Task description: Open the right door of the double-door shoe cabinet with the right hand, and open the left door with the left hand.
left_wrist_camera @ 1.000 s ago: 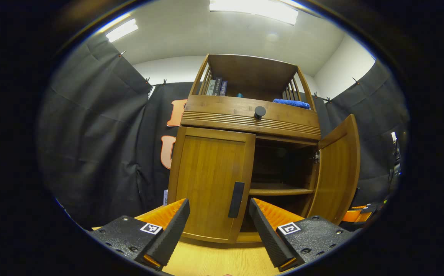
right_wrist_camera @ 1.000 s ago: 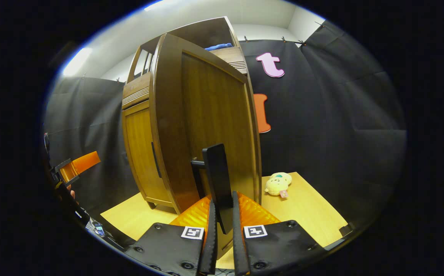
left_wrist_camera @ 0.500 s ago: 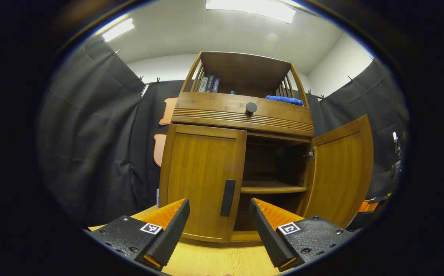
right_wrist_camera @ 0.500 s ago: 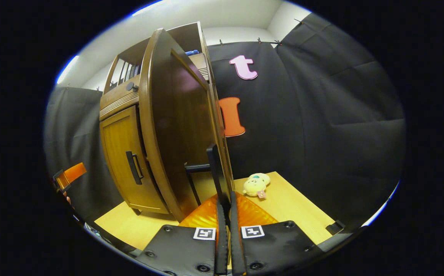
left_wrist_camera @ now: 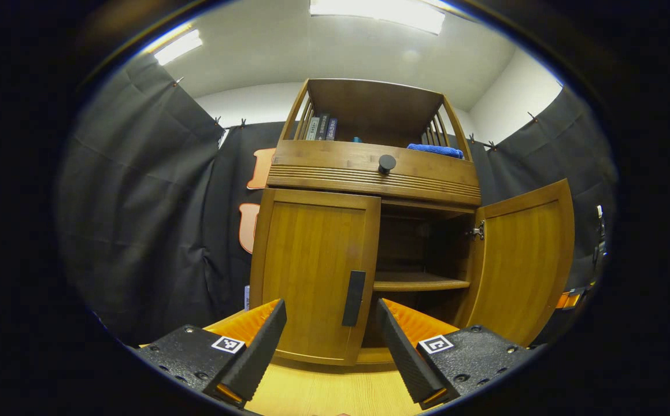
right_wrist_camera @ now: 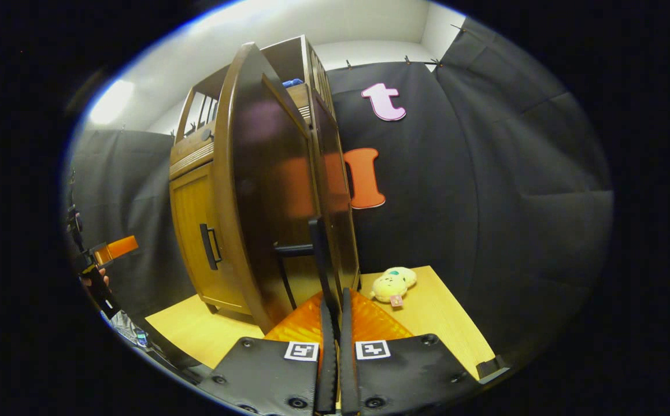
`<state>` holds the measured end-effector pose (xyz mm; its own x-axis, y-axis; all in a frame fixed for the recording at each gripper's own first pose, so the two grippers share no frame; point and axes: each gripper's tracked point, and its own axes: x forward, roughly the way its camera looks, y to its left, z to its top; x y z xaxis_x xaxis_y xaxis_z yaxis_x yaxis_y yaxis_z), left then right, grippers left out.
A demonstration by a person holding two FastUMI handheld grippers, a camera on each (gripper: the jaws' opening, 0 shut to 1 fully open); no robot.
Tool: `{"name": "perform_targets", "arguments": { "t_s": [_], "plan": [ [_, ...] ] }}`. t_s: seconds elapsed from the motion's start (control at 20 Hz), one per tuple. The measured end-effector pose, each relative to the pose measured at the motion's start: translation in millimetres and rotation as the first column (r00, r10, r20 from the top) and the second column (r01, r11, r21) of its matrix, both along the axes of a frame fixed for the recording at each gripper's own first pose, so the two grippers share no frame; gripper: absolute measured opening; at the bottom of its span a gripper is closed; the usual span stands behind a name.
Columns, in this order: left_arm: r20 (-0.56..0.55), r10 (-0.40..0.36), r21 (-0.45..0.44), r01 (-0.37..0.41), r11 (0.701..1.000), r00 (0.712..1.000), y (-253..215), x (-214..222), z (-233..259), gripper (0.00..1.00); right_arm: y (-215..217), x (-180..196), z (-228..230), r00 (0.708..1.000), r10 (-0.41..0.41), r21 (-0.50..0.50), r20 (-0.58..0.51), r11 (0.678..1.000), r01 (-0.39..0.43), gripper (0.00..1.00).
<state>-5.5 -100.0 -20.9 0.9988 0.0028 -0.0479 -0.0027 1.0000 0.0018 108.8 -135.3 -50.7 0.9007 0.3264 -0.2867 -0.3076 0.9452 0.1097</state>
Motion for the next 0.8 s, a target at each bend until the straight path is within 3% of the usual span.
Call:
{"name": "perform_targets", "arguments": {
  "t_s": [0.1,0.15,0.25,0.4,0.5,0.6,0.7,0.75,0.8],
  "plan": [
    [0.004,0.009,0.004,-0.009,1.0,1.0,4,-1,2,0.94,-2,1,1,1.0,0.026,0.015,0.007,1.0,-0.026,0.11],
    [0.006,0.012,0.007,-0.012,1.0,1.0,5,-1,3,0.98,0,2,0,0.999,0.032,0.023,0.007,0.999,-0.032,0.14],
    [0.008,0.012,0.011,-0.012,1.0,1.0,6,-1,4,0.98,2,2,0,0.999,0.035,0.041,0.008,0.999,-0.035,0.11],
    [0.011,0.006,0.019,-0.006,1.0,1.0,7,-2,5,0.94,3,-1,0,0.999,0.028,0.014,0.028,1.0,-0.028,0.14],
    [0.012,0.001,0.021,-0.001,1.0,1.0,4,-2,5,0.98,-1,-7,-3,1.0,0.018,0.004,0.021,1.0,-0.018,0.1],
    [0.0,-0.011,0.018,0.011,1.0,1.0,0,-1,2,0.91,-1,-11,-5,1.0,-0.016,0.007,0.014,1.0,0.016,0.17],
    [-0.014,-0.027,0.02,0.027,0.999,1.0,-5,-2,-2,0.94,-5,-16,0,0.997,-0.068,-0.033,0.035,0.997,0.069,0.05],
    [-0.015,-0.032,0.021,0.033,0.999,0.999,-7,0,-3,0.98,-6,-21,4,0.994,-0.092,-0.06,0.054,0.994,0.095,0.1],
    [-0.016,-0.04,0.019,0.04,0.999,0.999,-9,1,-3,0.94,-6,-25,8,0.992,-0.109,-0.08,0.068,0.99,0.114,0.1]
  ]
}}
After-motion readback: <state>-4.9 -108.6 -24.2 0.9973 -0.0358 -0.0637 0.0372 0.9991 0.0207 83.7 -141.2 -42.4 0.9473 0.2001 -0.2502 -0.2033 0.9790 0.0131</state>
